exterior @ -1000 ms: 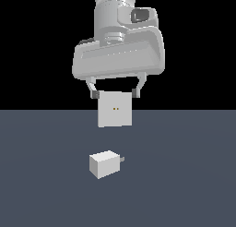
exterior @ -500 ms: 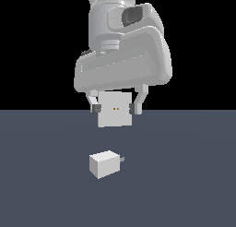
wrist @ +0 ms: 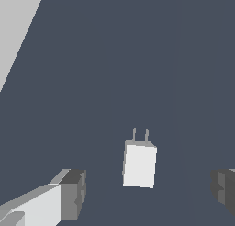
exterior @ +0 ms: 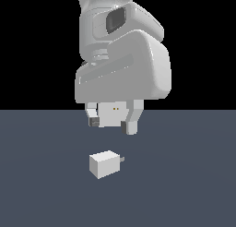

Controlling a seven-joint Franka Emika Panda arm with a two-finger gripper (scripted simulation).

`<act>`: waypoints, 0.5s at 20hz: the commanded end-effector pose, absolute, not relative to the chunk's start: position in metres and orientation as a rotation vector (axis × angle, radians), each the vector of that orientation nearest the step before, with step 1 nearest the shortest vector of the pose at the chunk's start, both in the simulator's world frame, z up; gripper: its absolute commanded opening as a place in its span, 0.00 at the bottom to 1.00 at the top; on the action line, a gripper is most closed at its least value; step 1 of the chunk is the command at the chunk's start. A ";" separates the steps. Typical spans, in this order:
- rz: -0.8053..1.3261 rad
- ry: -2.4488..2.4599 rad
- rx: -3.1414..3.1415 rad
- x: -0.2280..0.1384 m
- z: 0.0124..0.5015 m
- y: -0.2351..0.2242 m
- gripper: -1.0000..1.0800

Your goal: Plug the charger into the wall socket.

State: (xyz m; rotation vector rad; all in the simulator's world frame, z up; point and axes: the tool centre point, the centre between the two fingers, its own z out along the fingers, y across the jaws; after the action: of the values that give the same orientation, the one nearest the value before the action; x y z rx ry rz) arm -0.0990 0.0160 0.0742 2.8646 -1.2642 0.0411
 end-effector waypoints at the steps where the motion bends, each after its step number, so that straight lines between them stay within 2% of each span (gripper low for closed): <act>1: 0.043 -1.317 2.839 -0.103 0.070 0.018 0.96; 10: 0.045 -1.399 2.796 -0.108 0.062 0.021 0.96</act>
State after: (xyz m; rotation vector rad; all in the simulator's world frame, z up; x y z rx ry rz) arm -0.1076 0.0210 0.0625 2.8005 -1.3908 0.0442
